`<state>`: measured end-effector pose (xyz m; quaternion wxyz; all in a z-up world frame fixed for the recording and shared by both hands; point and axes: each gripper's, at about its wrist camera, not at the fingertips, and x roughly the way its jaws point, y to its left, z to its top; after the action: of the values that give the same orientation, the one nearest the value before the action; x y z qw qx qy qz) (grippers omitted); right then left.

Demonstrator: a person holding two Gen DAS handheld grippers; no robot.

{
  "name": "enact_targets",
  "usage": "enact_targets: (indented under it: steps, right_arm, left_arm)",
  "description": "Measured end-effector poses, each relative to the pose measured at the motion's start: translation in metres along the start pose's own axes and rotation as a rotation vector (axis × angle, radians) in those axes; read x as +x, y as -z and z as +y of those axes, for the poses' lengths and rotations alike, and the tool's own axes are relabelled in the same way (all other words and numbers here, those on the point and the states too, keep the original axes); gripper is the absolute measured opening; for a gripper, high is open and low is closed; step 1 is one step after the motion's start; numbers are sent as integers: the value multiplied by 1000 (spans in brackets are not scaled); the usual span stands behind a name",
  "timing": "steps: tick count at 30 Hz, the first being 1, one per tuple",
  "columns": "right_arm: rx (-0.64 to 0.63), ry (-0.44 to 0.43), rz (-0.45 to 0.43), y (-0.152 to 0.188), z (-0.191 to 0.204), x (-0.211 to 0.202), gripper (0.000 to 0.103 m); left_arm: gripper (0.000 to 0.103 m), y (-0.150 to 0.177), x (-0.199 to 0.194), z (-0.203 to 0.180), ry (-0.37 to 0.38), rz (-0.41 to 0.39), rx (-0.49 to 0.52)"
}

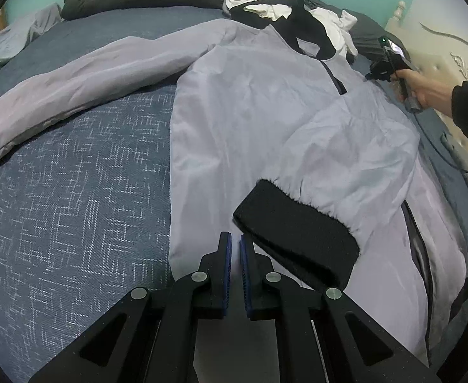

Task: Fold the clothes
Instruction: 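Withdraw the right gripper from the folded sleeve over the bed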

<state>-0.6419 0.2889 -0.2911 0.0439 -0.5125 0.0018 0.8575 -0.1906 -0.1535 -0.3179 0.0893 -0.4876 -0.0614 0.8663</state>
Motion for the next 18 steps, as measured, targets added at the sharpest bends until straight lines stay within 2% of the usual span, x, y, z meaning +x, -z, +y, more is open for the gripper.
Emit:
enact_targets:
  steps: [2,5,11,15,18]
  right_arm:
    - [50,-18,-8,-1,-9,0,4]
    - [149,-71,-84,-2,-32,-17,7]
    - [206,-100,-191,12,-65,-73,12]
    - [135,-110,-187,54,-66,-104,17]
    - [138,-196,-165,102,-66,-126,20]
  left_arm:
    - [7,0,1,-1,-3,4,4]
    - [7,-1,0,-1,-4,4,3]
    - [7,-1,-4,0,-5,-8,-13]
    - [7,-3,-10,4,-2,-33,-46]
    - [7,-2,-16,10,2,-54,-85]
